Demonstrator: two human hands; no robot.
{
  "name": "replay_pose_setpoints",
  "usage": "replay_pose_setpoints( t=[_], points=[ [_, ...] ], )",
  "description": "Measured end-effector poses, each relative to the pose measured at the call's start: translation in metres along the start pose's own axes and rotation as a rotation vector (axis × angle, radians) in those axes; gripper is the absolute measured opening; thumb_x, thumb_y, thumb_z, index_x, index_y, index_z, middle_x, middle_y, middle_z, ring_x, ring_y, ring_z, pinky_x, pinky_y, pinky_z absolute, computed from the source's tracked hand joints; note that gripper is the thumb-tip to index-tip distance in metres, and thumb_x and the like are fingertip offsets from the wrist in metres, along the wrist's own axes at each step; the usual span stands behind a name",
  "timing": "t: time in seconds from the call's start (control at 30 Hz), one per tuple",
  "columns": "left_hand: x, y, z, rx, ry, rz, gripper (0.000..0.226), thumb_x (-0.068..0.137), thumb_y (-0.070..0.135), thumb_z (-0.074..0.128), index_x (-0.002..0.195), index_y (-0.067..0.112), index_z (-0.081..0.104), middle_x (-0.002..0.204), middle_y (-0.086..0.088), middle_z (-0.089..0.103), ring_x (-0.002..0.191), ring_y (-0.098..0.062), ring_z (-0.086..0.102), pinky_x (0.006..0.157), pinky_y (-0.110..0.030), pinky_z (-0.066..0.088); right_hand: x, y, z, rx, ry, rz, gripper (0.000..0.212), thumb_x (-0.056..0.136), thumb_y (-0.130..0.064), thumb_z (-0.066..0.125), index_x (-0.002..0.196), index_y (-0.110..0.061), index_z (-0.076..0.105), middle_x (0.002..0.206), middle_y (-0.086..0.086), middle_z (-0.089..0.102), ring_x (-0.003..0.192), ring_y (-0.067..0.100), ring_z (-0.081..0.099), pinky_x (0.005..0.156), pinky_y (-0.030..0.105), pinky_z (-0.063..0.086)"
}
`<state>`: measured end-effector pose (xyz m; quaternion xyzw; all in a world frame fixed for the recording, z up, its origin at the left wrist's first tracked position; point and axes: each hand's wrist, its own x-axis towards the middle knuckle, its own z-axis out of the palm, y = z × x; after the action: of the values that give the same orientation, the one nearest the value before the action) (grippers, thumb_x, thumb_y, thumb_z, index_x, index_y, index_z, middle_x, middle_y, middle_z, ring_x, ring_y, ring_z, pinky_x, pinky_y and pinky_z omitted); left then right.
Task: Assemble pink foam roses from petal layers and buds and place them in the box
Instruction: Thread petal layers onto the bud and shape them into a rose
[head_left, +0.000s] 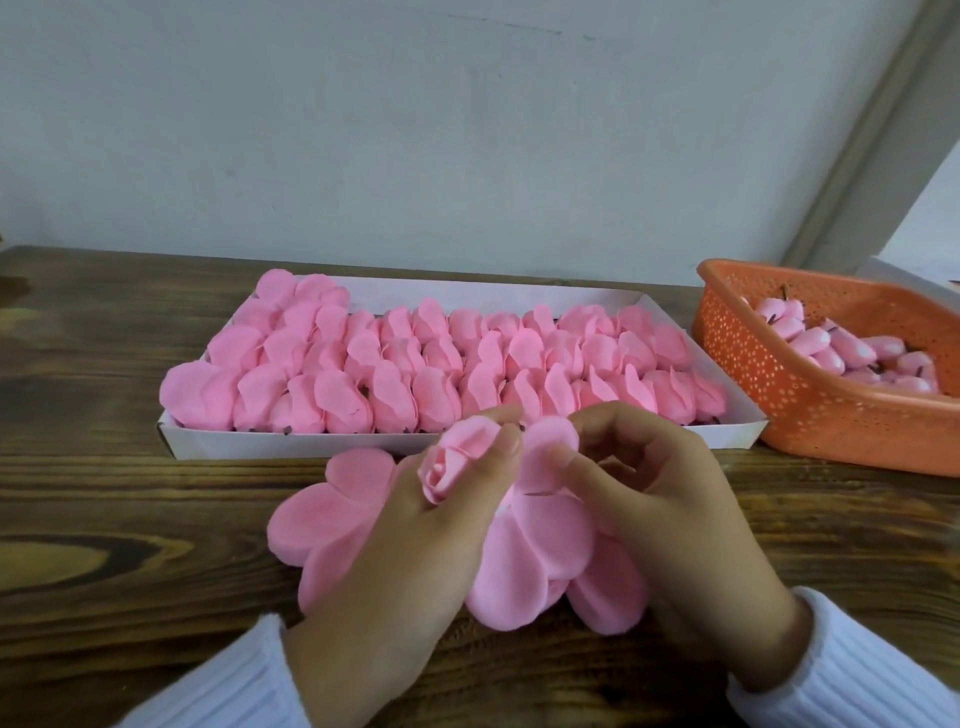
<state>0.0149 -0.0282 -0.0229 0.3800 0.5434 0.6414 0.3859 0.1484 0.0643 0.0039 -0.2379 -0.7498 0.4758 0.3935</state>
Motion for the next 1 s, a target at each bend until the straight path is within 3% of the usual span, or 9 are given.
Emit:
replay_pose_setpoints(
  t=[0.1,0.2,0.3,0.4,0.53,0.63,0.73,0.87,1.0],
  points=[
    [0.000,0.001,0.000,-0.021,0.023,-0.003,0.051,0.074,0.062,0.056,0.117,0.036,0.063,0.118,0.013,0.067,0.114,-0.004,0.060,0.104,-0.039,0.044,-0.001,-0.002,0.000,-0.022,0.019,-0.045,0.005,0.081,-0.019,0.073,0.079,-0.019,0.069,0.074,0.004,0.068,0.068,0.022,0.061,0.063,0.032,0.050],
    [-0.001,0.003,0.000,-0.026,0.016,0.016,0.046,0.074,0.063,0.056,0.110,0.039,0.067,0.114,0.012,0.069,0.111,-0.004,0.062,0.101,-0.038,0.045,-0.003,-0.004,0.001,-0.044,0.017,-0.089,0.003,0.077,-0.022,0.068,0.079,-0.020,0.067,0.074,0.003,0.067,0.069,0.022,0.062,0.064,0.031,0.051],
    [-0.003,0.008,0.002,-0.021,-0.059,0.057,0.037,0.073,0.063,0.057,0.101,0.042,0.070,0.100,0.008,0.074,0.101,-0.006,0.067,0.090,-0.030,0.048,-0.006,-0.006,0.003,-0.058,0.014,-0.148,0.004,0.079,-0.019,0.067,0.075,-0.018,0.067,0.071,0.000,0.066,0.065,0.014,0.062,0.062,0.023,0.049],
    [-0.005,0.011,0.004,0.087,-0.146,0.124,0.035,0.076,0.064,0.052,0.104,0.049,0.066,0.104,0.016,0.072,0.104,0.003,0.063,0.087,-0.022,0.047,-0.007,-0.008,0.004,-0.065,0.030,-0.190,0.005,0.080,-0.018,0.067,0.075,-0.017,0.066,0.066,-0.002,0.065,0.059,0.008,0.059,0.057,0.016,0.046],
    [-0.007,0.015,0.006,0.104,-0.231,0.180,0.031,0.090,0.051,0.055,0.113,0.035,0.068,0.109,0.021,0.070,0.107,0.007,0.060,0.085,-0.003,0.041,-0.007,-0.010,0.003,-0.062,0.039,-0.207,0.005,0.080,-0.017,0.066,0.075,-0.016,0.066,0.064,-0.002,0.065,0.058,0.011,0.060,0.056,0.018,0.048],
    [-0.007,0.016,0.007,0.119,-0.248,0.242,0.026,0.089,0.038,0.053,0.105,0.027,0.070,0.098,0.019,0.073,0.098,0.006,0.064,0.079,-0.002,0.043,-0.008,-0.011,0.005,-0.036,0.011,-0.232,0.005,0.081,-0.014,0.067,0.078,-0.018,0.067,0.064,-0.004,0.065,0.059,0.008,0.061,0.058,0.018,0.049],
    [-0.007,0.018,0.008,0.132,-0.258,0.274,0.020,0.090,0.035,0.053,0.095,0.032,0.072,0.086,0.021,0.072,0.089,0.008,0.065,0.074,-0.004,0.045,-0.009,-0.011,0.004,-0.015,-0.026,-0.242,0.005,0.083,-0.015,0.067,0.081,-0.019,0.068,0.067,-0.006,0.067,0.063,0.009,0.064,0.062,0.021,0.050],
    [-0.008,0.021,0.010,0.148,-0.196,0.286,0.026,0.091,0.033,0.050,0.087,0.050,0.070,0.089,0.031,0.069,0.093,0.015,0.061,0.076,0.002,0.040,-0.009,-0.014,0.003,0.018,-0.064,-0.271,0.008,0.084,-0.025,0.062,0.089,-0.026,0.069,0.077,-0.007,0.069,0.071,0.012,0.066,0.068,0.026,0.053],
    [-0.010,0.024,0.009,0.167,-0.101,0.201,0.022,0.087,0.062,0.049,0.079,0.056,0.067,0.077,0.029,0.069,0.081,0.018,0.060,0.067,0.004,0.039,-0.008,-0.012,0.002,-0.005,-0.057,-0.294,0.015,0.083,-0.026,0.060,0.097,-0.028,0.065,0.094,-0.009,0.066,0.085,0.014,0.061,0.077,0.028,0.046]
  ],
)
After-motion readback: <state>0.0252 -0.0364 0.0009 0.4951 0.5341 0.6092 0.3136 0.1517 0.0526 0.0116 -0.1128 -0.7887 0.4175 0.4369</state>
